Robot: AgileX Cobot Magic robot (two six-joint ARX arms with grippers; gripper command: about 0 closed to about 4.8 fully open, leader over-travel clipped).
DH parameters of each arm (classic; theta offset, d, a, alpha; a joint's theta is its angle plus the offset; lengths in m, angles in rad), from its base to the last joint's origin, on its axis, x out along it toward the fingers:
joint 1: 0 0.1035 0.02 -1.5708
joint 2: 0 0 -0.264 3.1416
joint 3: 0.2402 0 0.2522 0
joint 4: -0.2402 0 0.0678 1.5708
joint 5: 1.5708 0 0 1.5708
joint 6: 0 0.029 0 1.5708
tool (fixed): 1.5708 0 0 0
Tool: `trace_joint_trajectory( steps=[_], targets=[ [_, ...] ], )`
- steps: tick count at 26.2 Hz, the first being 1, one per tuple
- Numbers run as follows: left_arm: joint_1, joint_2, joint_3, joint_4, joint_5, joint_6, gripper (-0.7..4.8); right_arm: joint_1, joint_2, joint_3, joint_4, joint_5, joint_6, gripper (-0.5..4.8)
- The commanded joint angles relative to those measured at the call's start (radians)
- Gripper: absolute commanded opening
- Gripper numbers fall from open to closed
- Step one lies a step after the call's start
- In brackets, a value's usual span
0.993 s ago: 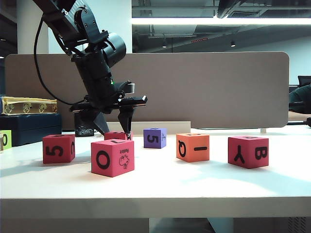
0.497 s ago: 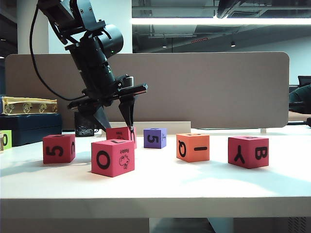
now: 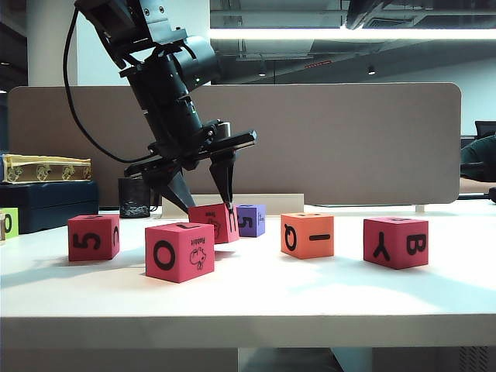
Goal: Select the appropriate blocks from the scattered letter blocks on the table and arrange them in a row to spell out "2024".
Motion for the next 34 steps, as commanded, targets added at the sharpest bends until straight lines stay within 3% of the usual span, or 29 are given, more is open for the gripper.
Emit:
trace_joint_trajectory(
  steps=[1,11,17,21,23,27,34],
  targets=[
    [0.002,0.003,0.001,0.018,-0.019,-0.002,2.37,0.001,-0.003,0.003,-0.004,0.001,-0.003,-0.02],
    [0.002,0.026,0.001,0.021,-0.012,0.008,2.49,0.001,-0.003,0.003,-0.016,0.001,-0.003,-0.02],
    [0.002,0.031,0.001,0.023,-0.010,0.009,3.73,0.001,-0.003,0.003,-0.021,0.001,-0.003,-0.02],
    [0.002,0.031,0.002,0.027,-0.010,0.038,3.77,0.001,-0.003,0.003,-0.021,0.001,-0.003,-0.02],
    [0.002,0.030,0.004,0.037,-0.010,0.072,3.85,0.001,-0.003,0.003,-0.020,0.001,-0.003,-0.02],
    [0.002,0.027,0.048,0.040,-0.014,0.158,4.77,0.001,-0.003,0.003,-0.020,0.002,-0.003,-0.02],
    [-0.017,0.027,0.197,-0.051,0.057,0.407,4.76,0.001,-0.003,0.003,-0.011,0.002,-0.003,-0.02]
  ],
)
